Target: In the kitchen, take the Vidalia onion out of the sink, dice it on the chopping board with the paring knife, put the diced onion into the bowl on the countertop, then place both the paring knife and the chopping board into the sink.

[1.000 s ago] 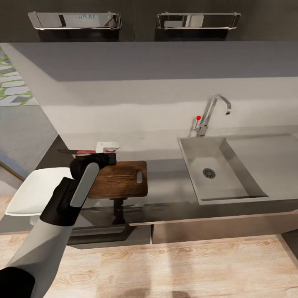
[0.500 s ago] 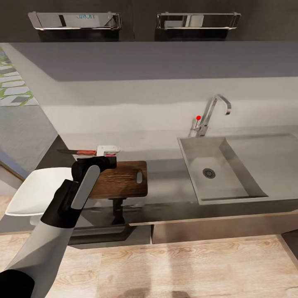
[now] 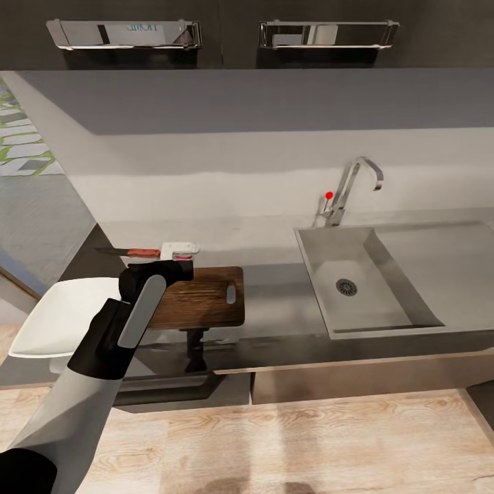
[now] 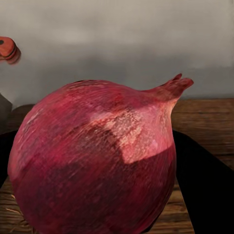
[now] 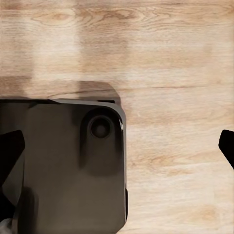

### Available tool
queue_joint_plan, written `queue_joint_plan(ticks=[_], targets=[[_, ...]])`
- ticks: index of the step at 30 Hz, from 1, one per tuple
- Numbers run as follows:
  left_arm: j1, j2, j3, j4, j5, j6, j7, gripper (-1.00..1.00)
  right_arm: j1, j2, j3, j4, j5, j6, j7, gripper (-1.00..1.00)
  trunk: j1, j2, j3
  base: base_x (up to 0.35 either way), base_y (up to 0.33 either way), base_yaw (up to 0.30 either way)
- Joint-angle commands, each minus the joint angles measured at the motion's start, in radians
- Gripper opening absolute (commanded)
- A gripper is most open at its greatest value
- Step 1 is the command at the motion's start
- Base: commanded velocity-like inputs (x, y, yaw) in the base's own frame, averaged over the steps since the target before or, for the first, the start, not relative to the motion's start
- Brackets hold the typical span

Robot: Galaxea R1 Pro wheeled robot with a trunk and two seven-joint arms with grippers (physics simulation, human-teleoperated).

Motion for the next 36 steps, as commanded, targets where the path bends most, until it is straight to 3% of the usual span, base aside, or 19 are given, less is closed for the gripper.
queue_joint_plan(ticks=[1,11,36], targets=[[-0.001,0.001,-0.002,-0.001,0.009,0.002,0.01,-1.0,0.0,0.001,-0.004,0.0,0.01,-0.002,-0.008,1.0,0.001,-0.002,-0.002,0.0,0.0,0.0],[0.004,0.001,-0.002,-0.001,0.009,0.002,0.009,-1.0,0.0,0.002,-0.005,0.0,0.01,-0.001,-0.008,1.0,0.001,-0.002,-0.004,0.0,0.0,0.0],[0.006,0.001,-0.002,-0.004,0.01,0.002,0.01,-1.0,0.0,0.002,-0.005,0.001,0.01,-0.001,-0.008,1.0,0.001,-0.002,-0.036,0.0,0.0,0.0]])
